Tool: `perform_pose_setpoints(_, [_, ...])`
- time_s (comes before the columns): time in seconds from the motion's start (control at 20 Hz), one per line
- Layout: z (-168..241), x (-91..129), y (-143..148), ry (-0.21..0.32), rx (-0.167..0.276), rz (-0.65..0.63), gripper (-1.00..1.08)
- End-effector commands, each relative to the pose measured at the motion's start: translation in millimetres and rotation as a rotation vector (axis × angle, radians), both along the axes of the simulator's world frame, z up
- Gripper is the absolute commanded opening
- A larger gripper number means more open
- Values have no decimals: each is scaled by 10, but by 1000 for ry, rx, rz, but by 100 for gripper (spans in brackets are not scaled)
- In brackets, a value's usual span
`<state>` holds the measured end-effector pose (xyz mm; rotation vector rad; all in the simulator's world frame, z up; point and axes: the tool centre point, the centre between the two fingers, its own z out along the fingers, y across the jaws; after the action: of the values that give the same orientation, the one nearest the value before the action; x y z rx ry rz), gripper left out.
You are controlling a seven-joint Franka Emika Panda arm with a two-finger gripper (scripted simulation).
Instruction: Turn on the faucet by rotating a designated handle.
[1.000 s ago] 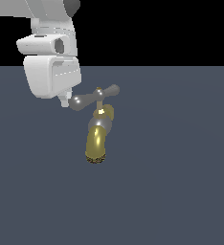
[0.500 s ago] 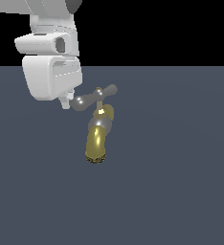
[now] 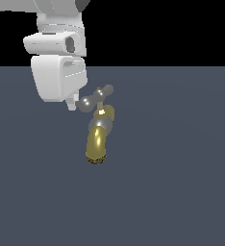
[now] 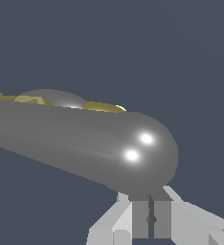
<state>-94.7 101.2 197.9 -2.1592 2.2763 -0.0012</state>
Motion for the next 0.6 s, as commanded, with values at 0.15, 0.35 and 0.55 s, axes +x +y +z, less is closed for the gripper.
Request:
perform_pose_setpoints(0.15, [-3,-26,-393,3,-2,-35,-100])
perform_pose_setpoints(0.35, [-3,-59,-576,3,-2,-38,-100])
perform_pose_setpoints(0.55, [-3,-93,-768,3,-2,-42,-100])
